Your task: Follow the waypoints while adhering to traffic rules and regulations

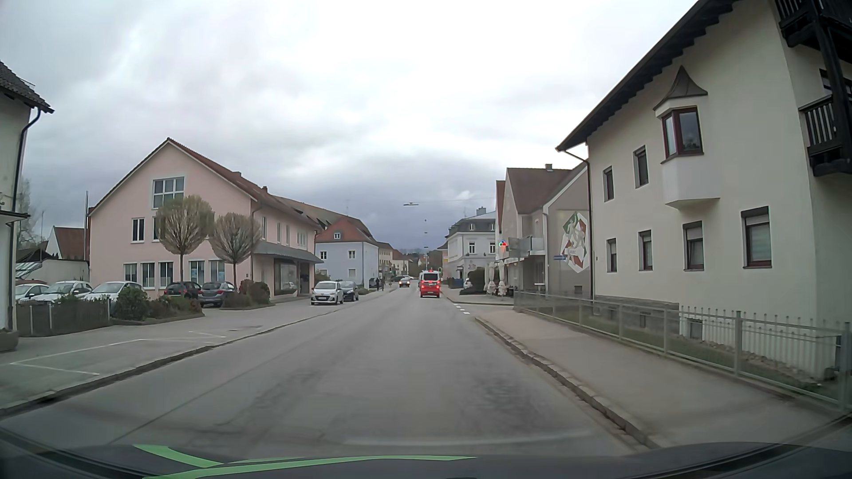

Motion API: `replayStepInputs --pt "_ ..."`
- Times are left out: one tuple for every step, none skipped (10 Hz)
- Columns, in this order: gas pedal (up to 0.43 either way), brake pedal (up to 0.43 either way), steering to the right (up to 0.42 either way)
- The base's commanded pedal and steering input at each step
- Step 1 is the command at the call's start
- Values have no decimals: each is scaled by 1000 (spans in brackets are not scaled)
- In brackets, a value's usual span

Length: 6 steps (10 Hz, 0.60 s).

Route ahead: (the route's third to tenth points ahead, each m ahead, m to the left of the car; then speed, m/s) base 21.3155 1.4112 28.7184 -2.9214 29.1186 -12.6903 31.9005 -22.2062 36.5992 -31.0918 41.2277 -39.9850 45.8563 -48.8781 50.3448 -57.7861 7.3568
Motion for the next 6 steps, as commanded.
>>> replayStepInputs --pt "0 85 5" --pt "0 91 5" --pt "0 85 3" --pt "0 91 3" --pt "0 98 3" --pt "0 98 3"
